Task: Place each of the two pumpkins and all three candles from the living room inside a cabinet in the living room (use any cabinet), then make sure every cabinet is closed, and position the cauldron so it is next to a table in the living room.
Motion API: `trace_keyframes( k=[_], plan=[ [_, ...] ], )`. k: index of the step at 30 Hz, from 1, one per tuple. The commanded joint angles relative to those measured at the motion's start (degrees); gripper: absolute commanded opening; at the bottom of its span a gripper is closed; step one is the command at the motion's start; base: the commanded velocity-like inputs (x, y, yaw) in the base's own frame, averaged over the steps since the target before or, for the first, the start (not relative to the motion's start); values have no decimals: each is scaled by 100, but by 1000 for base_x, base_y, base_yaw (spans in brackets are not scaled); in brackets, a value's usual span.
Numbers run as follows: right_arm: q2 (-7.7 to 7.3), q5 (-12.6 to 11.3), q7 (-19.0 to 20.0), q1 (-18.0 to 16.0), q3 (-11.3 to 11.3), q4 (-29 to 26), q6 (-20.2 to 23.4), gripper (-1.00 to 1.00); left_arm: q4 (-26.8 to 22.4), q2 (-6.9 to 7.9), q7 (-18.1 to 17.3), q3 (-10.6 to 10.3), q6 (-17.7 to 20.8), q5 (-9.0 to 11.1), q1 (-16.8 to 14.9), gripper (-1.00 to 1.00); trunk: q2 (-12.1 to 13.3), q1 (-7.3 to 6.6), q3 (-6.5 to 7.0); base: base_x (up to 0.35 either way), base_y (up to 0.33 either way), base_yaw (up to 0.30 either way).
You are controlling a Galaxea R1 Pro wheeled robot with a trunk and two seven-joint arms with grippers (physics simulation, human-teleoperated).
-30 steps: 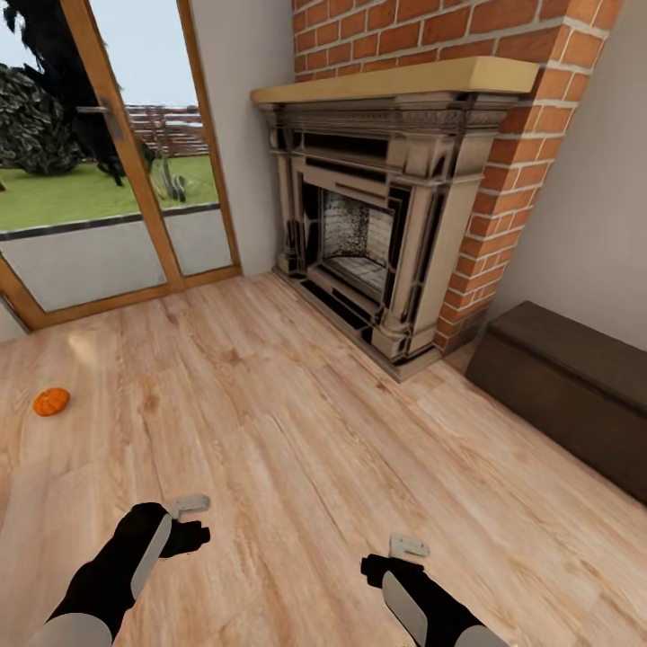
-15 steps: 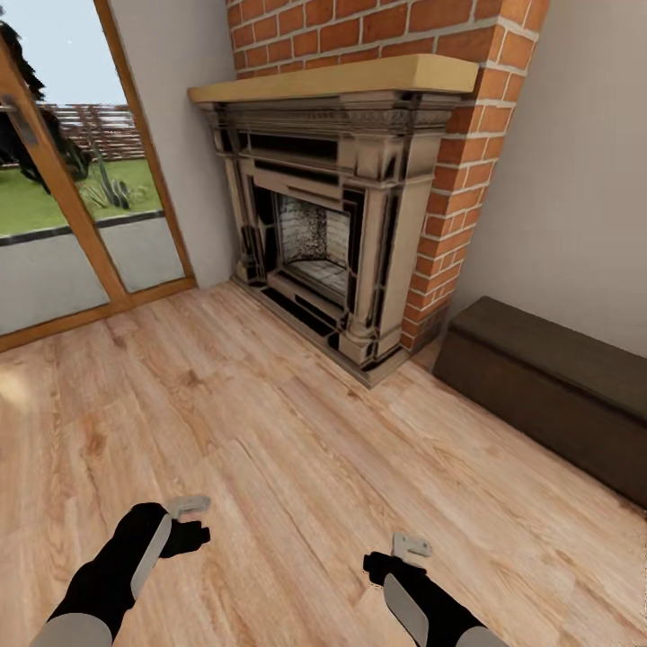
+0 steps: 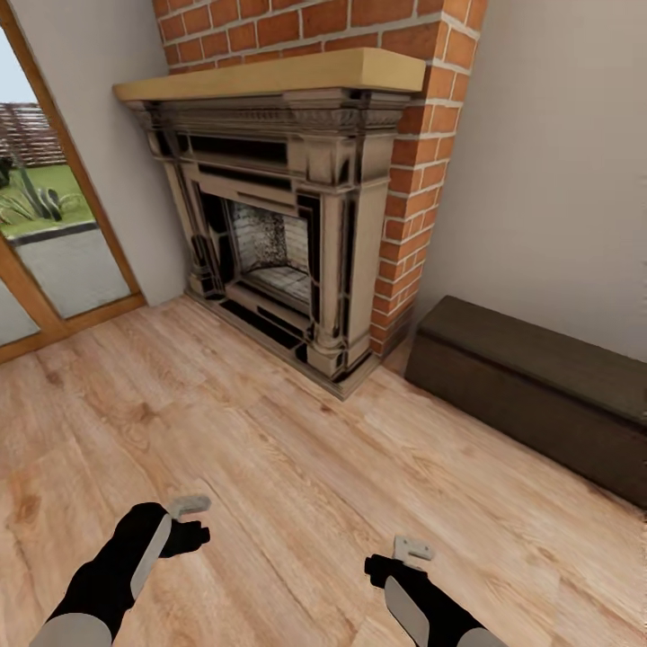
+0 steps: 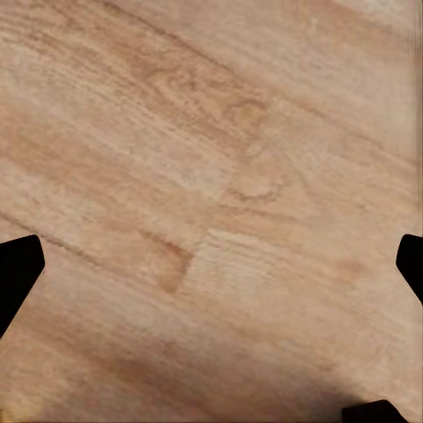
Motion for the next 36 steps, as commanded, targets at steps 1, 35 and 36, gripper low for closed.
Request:
trace_keyframes(
  k=[1, 35, 36],
  plan=[
    [0, 0, 0, 2, 0, 0, -2, 100, 0, 0, 0, 0, 0, 0, 0, 100, 0, 0, 0, 264, 93, -287],
    [0, -9, 0, 1, -9, 1, 4, 100, 14, -15, 0, -44, -8, 0, 0, 100, 0, 0, 0, 46, 19, -287],
    [0, -9, -1, 0, -9, 1, 6, 100, 16, -12, -1, -52, -8, 0, 0, 100, 0, 0, 0, 0, 0, -287]
  ],
)
